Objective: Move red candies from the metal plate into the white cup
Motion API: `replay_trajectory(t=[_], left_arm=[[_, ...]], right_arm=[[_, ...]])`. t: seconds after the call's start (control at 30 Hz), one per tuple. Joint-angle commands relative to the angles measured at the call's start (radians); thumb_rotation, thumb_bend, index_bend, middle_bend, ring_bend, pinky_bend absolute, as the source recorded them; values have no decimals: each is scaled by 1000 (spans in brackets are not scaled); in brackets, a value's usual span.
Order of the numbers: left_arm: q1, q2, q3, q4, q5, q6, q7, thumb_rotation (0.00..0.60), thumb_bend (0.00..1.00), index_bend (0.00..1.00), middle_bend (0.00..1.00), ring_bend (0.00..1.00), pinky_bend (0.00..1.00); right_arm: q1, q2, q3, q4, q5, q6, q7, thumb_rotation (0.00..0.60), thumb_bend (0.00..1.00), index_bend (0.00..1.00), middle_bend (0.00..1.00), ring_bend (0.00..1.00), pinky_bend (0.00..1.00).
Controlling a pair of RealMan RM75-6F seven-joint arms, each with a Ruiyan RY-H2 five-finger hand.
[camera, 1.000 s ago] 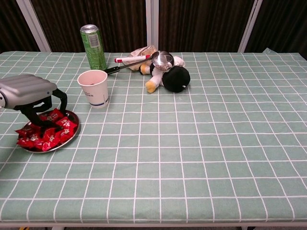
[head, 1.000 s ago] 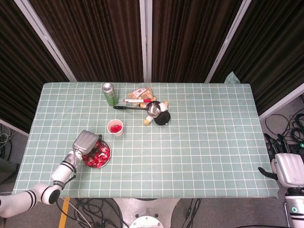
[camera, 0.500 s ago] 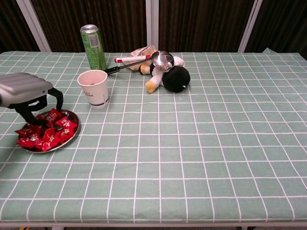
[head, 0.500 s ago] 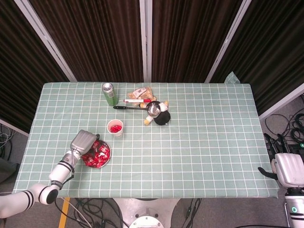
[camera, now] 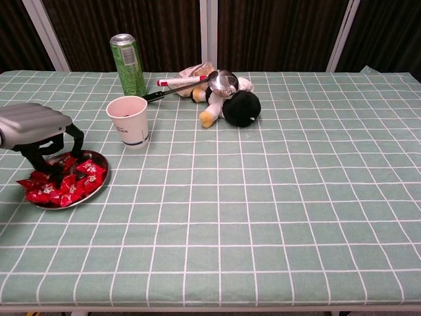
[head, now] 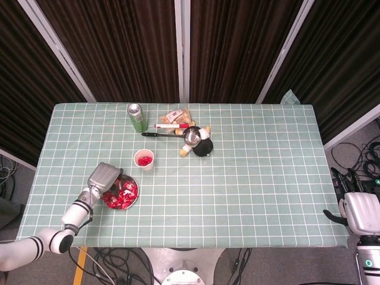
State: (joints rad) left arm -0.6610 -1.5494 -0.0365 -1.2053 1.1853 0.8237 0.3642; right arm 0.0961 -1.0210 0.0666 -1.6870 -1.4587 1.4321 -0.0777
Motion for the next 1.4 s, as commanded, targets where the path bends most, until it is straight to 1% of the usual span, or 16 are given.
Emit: replay_trajectory(t=[0.03,0.27,0.37,0.47,0.57,0.67,0.83,1.0,1.13,1.23,1.4], left_arm=[[0,-3,1,3,0,-2,-5,600,327,588,975,942,1000],[5,2,1,-8,11,9,-20,600,392,653,985,946,1000],[9,16,-6,-31,18,22,-36,600,407,667,988,947,1000],[14,44,-17,-79,32,52,-54,600,411,667,988,948,1000],[18,81,-34,-137,50,90,-68,600,411,667,988,948,1000],[15,120,-63,-200,63,123,-84,600,410,664,988,947,1000],[-12,154,-113,-256,54,126,-110,600,410,661,988,947,1000],[-66,137,-156,-243,19,84,-100,600,409,660,988,947,1000],[-109,111,-183,-218,-23,46,-89,600,409,659,987,947,1000],[-143,91,-194,-194,-58,10,-73,600,409,657,986,947,1000],[-184,49,-198,-135,-100,-24,-51,600,410,657,986,947,1000]], right_arm=[[3,1,3,-2,2,-2,-1,600,17,25,193,5,269],[0,1,1,-2,-1,0,1,600,16,24,194,5,269],[0,1,0,0,-3,1,6,600,16,24,194,5,269],[2,3,3,0,-1,-1,8,600,17,24,194,5,270],[2,3,1,2,-2,-2,11,600,17,24,194,5,269],[-1,1,-6,8,-10,-3,16,600,17,24,196,5,269],[7,-3,-13,13,-24,-17,25,600,17,24,194,5,268],[14,-5,-38,17,-73,-30,46,600,19,25,170,0,190],[23,-1,-45,15,-95,-40,46,600,22,25,164,0,161],[31,2,-43,7,-102,-44,42,600,22,24,157,0,153],[33,2,-54,2,-122,-44,37,600,22,24,151,0,142]])
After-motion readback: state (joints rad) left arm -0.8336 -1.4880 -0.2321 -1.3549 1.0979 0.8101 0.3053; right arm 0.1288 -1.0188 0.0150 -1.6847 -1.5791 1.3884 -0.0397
